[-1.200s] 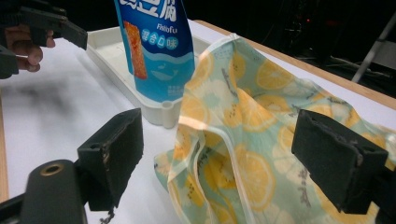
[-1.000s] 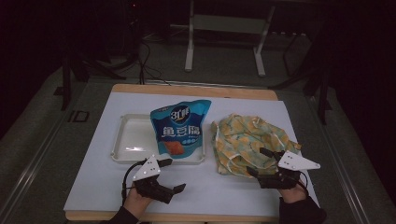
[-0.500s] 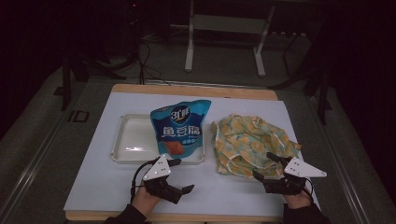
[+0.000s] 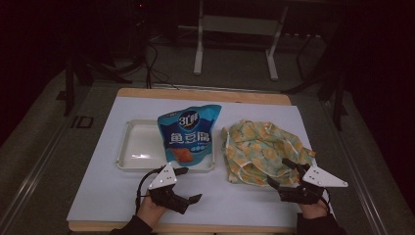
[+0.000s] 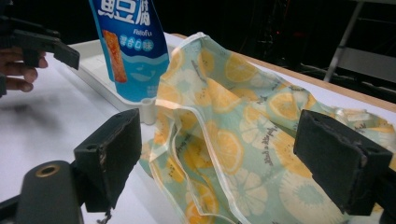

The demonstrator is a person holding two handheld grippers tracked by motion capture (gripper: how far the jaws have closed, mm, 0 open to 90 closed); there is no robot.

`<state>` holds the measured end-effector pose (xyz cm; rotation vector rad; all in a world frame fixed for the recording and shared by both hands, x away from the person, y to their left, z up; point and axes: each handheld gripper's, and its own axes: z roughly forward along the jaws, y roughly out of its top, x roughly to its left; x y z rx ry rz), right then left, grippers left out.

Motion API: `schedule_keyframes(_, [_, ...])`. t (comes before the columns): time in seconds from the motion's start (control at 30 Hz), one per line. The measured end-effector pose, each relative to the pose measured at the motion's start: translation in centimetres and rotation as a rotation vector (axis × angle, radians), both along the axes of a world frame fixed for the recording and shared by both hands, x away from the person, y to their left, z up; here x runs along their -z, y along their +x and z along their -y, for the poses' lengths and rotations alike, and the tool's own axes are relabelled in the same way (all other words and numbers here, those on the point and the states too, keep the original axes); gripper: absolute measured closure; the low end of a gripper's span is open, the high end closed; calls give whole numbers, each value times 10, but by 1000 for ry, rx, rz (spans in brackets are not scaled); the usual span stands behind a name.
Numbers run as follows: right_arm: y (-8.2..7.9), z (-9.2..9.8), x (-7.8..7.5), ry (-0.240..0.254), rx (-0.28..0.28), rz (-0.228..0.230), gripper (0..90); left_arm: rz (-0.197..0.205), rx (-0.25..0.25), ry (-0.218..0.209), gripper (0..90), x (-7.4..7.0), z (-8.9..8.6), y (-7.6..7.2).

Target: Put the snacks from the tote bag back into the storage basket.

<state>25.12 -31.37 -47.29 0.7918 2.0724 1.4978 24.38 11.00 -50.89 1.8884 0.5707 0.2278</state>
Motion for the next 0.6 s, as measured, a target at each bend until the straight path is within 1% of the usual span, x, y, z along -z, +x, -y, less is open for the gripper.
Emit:
schedule_keyframes(0.17, [1,0,2,-5,3,-1,151,0,-2,9,30,1,-1,0])
schedule_keyframes(0.23, [1,0,3,-14,7,2,152,-1,-1,3,29,1,-1,0])
schedule_keyframes(0.3, [1,0,3,-12,5,2,152,0,-2,4,29,1,-1,-1])
schedule_keyframes(0.37, [0,0,3,-17,6,11,152,1,-4,1,29,1,-1,-1])
schedule_keyframes(0.6, [0,-1,3,-23,4,21,152,15,-11,11,29,1,-1,-2])
